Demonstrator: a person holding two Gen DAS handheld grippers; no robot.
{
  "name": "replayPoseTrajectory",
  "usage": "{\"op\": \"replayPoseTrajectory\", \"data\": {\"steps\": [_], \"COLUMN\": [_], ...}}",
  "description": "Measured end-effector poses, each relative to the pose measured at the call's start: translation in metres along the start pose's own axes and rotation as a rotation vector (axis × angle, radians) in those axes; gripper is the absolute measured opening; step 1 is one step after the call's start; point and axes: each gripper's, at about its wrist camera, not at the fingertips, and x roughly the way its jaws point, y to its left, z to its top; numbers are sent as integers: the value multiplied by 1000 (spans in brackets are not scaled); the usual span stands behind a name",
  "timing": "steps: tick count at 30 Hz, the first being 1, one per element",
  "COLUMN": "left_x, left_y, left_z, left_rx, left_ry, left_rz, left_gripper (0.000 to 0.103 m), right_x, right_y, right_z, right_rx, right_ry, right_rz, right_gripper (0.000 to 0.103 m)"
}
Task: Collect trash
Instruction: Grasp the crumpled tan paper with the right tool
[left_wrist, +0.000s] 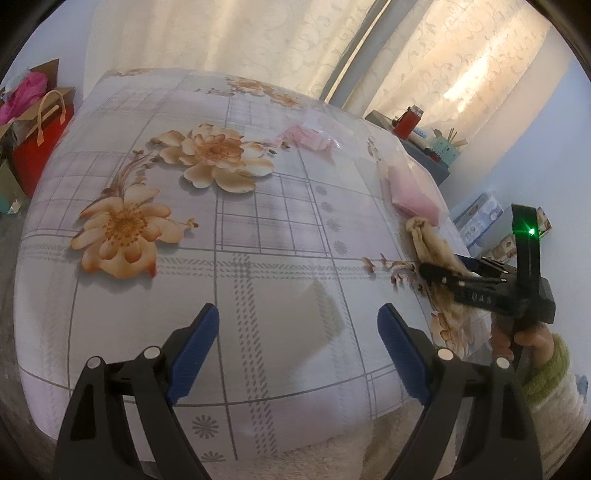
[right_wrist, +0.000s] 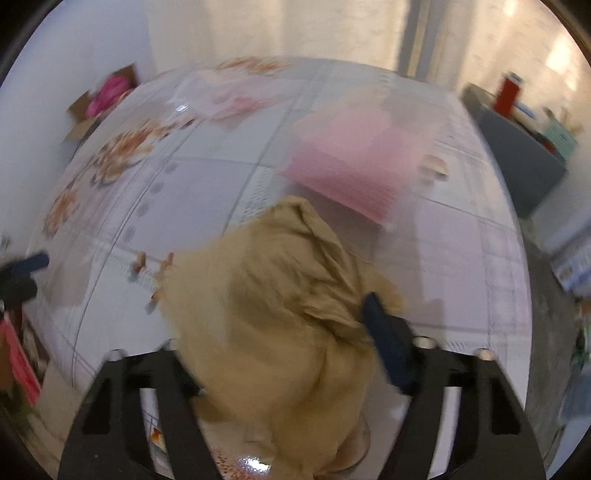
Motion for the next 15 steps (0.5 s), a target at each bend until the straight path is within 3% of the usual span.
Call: {"op": "replayPoseTrajectory", "data": {"steps": [5, 10, 15], "left_x": [1, 0, -5], "left_y": [-5, -6, -10], "left_z": [0, 8, 39], "left_rx": [8, 17, 51], "left_ry": [2, -17, -95], "left_rz": [5, 22, 27], "left_gripper": [85, 85, 85], "right_x": [-9, -22, -34], "right_y": [-14, -31, -38], "right_z": [-8, -19, -28], "right_rx": [134, 283, 362], "right_ry": [-14, -46, -91], "right_rz": [-45, 8, 68], "right_gripper": [25, 14, 12]}}
